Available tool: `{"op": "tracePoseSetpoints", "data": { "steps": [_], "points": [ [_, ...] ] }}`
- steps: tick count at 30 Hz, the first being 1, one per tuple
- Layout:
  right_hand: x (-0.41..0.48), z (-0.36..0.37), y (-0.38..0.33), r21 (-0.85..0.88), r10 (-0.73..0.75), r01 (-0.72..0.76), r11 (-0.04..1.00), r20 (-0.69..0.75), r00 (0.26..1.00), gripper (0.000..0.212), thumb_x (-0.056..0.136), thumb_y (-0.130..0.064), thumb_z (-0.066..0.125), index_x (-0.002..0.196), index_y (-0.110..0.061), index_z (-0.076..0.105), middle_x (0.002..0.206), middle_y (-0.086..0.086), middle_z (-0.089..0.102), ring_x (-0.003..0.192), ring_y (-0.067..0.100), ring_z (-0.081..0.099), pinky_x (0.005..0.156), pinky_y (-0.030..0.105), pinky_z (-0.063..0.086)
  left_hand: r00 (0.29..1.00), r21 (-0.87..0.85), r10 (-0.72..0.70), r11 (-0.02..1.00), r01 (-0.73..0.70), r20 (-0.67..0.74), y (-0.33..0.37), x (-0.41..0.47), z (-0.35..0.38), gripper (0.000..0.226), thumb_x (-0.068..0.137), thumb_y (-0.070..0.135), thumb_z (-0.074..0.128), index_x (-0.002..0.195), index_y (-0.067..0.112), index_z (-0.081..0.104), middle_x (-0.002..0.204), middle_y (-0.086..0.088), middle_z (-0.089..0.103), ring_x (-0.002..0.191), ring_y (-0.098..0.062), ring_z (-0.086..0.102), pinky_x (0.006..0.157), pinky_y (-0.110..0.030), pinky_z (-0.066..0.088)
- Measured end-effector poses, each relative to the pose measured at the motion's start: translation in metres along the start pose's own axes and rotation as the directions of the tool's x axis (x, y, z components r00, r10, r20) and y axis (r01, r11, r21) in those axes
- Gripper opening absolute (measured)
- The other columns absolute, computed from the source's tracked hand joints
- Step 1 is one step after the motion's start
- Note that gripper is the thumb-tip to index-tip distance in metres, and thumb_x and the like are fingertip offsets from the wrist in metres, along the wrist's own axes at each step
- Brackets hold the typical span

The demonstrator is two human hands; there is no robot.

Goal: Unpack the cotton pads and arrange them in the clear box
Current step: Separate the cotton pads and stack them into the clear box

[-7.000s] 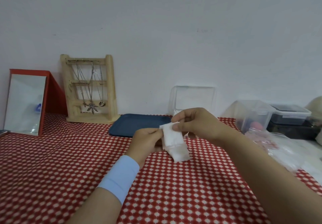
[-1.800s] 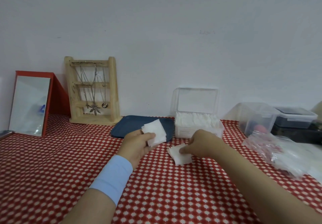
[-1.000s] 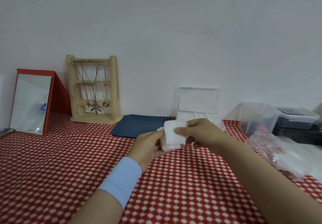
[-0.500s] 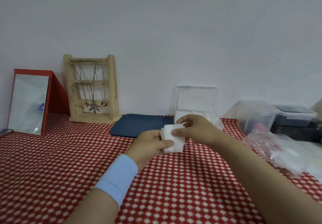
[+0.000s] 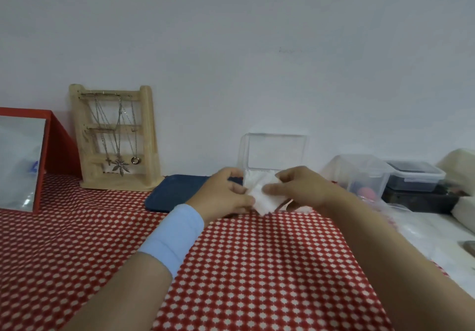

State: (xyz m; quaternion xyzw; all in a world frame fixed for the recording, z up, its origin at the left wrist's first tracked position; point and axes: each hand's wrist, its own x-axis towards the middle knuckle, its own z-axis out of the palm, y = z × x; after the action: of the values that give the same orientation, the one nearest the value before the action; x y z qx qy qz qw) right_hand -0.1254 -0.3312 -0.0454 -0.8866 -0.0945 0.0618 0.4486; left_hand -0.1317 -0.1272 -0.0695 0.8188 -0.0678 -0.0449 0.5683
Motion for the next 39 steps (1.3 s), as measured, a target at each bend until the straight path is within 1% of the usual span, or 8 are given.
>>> {"op": "tracePoseSetpoints", "data": {
  "steps": [5, 8, 13, 17, 25, 30, 34, 39],
  "points": [
    [0.025, -0.053, 0.008, -0.015, 0.067, -0.074, 0.997, -0.282, 0.957, 0.024, 0.094, -0.023, 0.071, 0.096, 0.002, 0.069, 0.092, 0.014, 0.077, 0.068, 0.019, 0.077, 0.053, 0.030, 0.053, 0.982, 0.277, 0.170, 0.950, -0.142, -0.082, 0.023, 0.050, 0.013, 0.026, 0.097, 0.024, 0.063, 0.123, 0.025, 0.060, 0.112, 0.003, 0.068, 0.100, -0.013, 0.065, 0.089, -0.029, 0.053],
    [0.042, -0.068, 0.018, -0.155, 0.126, -0.181, 0.971, -0.309, 0.943, 0.016, 0.084, -0.018, 0.081, 0.087, -0.004, 0.074, 0.080, 0.009, 0.075, 0.059, 0.016, 0.073, 0.054, 0.028, 0.059, 0.974, 0.457, 0.216, 0.861, -0.223, 0.069, 0.026, 0.078, 0.034, 0.022, 0.101, 0.030, 0.057, 0.120, 0.027, 0.069, 0.121, 0.006, 0.067, 0.111, -0.012, 0.061, 0.095, -0.028, 0.047],
    [0.062, -0.068, 0.033, -0.340, 0.144, -0.235, 0.910, -0.272, 0.952, 0.022, 0.078, -0.020, 0.083, 0.081, 0.001, 0.076, 0.066, 0.008, 0.070, 0.047, 0.012, 0.062, 0.043, 0.020, 0.046, 0.948, 0.653, 0.186, 0.690, -0.314, 0.259, 0.015, 0.106, 0.058, 0.034, 0.103, 0.040, 0.045, 0.121, 0.033, 0.073, 0.123, -0.001, 0.066, 0.125, -0.025, 0.048, 0.104, -0.048, 0.046],
    [0.068, -0.065, 0.031, -0.581, 0.162, -0.270, 0.768, -0.232, 0.959, 0.035, 0.074, -0.031, 0.084, 0.062, -0.012, 0.056, 0.060, -0.001, 0.058, 0.056, 0.016, 0.056, 0.054, 0.026, 0.042, 0.943, 0.685, 0.197, 0.650, -0.330, 0.267, 0.011, 0.114, 0.063, 0.029, 0.101, 0.040, 0.051, 0.117, 0.034, 0.074, 0.128, 0.002, 0.059, 0.127, -0.020, 0.044, 0.106, -0.042, 0.043],
    [0.080, -0.040, 0.006, -0.855, 0.213, -0.293, 0.427, -0.220, 0.952, 0.038, 0.076, -0.034, 0.084, 0.085, -0.018, 0.051, 0.083, -0.003, 0.060, 0.083, 0.020, 0.062, 0.072, 0.030, 0.047, 0.942, 0.675, 0.214, 0.658, -0.334, 0.257, 0.003, 0.119, 0.057, 0.026, 0.098, 0.041, 0.051, 0.113, 0.039, 0.072, 0.134, 0.010, 0.053, 0.130, -0.014, 0.039, 0.106, -0.035, 0.037],
    [0.092, -0.025, 0.013, -0.771, 0.387, -0.332, 0.544, -0.121, 0.914, 0.021, 0.086, -0.021, 0.070, 0.076, -0.013, 0.052, 0.077, 0.000, 0.057, 0.071, 0.016, 0.057, 0.070, 0.028, 0.047, 0.932, 0.652, 0.249, 0.666, -0.363, 0.264, -0.002, 0.116, 0.055, 0.031, 0.100, 0.039, 0.048, 0.122, 0.035, 0.069, 0.128, 0.006, 0.060, 0.127, -0.018, 0.046, 0.105, -0.038, 0.043],
    [0.083, -0.053, 0.007, -0.434, 0.528, -0.481, 0.762, -0.015, 0.849, 0.026, 0.096, -0.021, 0.053, 0.091, 0.000, 0.066, 0.075, 0.009, 0.070, 0.041, 0.012, 0.035, 0.044, 0.022, 0.029, 0.940, 0.574, 0.236, 0.745, -0.339, 0.247, -0.010, 0.111, 0.052, 0.043, 0.105, 0.036, 0.044, 0.147, 0.028, 0.045, 0.149, 0.005, 0.047, 0.141, -0.012, 0.037, 0.114, -0.031, 0.032],
    [0.074, -0.040, 0.011, -0.407, 0.527, -0.461, 0.789, 0.062, 0.848, 0.011, 0.089, -0.007, 0.044, 0.088, -0.007, 0.055, 0.074, 0.007, 0.052, 0.046, 0.015, 0.032, 0.046, 0.025, 0.026, 0.940, 0.547, 0.224, 0.769, -0.332, 0.256, -0.010, 0.107, 0.056, 0.043, 0.109, 0.030, 0.037, 0.152, 0.027, 0.037, 0.156, 0.002, 0.040, 0.144, -0.015, 0.035, 0.116, -0.031, 0.029]
  ]
}}
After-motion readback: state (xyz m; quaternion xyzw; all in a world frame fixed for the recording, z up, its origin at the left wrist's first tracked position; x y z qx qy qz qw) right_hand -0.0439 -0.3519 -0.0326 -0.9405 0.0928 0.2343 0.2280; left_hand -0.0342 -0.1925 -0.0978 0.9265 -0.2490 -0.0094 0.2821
